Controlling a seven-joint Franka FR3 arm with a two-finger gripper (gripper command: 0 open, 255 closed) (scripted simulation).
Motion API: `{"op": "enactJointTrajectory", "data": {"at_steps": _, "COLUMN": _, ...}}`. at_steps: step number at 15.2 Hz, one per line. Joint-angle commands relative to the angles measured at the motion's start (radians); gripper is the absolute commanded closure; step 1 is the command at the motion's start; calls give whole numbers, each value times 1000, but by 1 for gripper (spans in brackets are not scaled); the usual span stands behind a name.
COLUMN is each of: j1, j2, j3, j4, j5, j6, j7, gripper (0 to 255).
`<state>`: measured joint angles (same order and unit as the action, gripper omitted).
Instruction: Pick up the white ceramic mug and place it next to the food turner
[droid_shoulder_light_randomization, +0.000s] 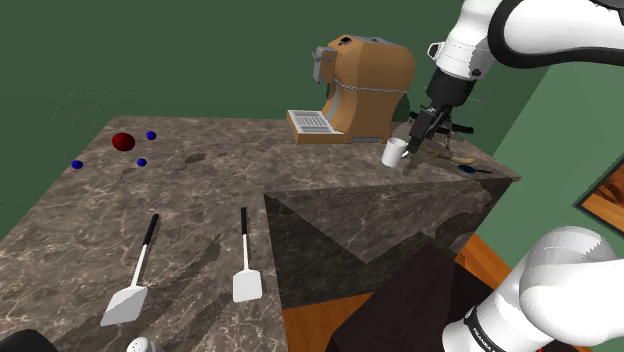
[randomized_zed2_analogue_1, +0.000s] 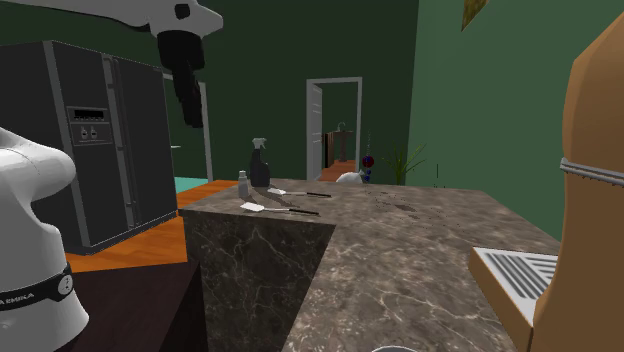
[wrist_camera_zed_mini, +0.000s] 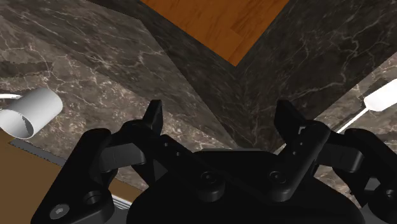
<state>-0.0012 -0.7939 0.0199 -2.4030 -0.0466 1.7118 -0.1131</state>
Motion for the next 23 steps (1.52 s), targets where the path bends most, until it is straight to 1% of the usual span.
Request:
{"op": "enactJointTrajectory", "data": {"at_steps": 1, "j1": 0, "j2": 0, "j3": 0, "j4": 0, "j5": 0, "j6": 0, "j7": 0, "gripper": 0}}
{"op": "enactJointTrajectory", "data": {"at_steps": 6, "j1": -40, "j2": 170, "j3": -66, "j4": 63, "j5": -32, "j6": 73, "j7": -38, "gripper": 0}}
{"op": "enactJointTrajectory", "data": {"at_steps": 12, "j1": -79, "j2": 384, "j3": -140, "j4": 172, "j5": -49, "j6": 138, "j7": -84, "gripper": 0}}
{"op": "enactJointTrajectory", "data": {"at_steps": 17, "j1": -107, "j2": 569, "j3": -197, "j4": 291, "j5": -41, "j6": 170, "j7": -127, "gripper": 0}}
{"op": "enactJointTrajectory", "data": {"at_steps": 23, "j1": -146, "j2": 798, "j3": -255, "j4": 467, "j5": -6, "j6": 178, "j7": -184, "gripper": 0}}
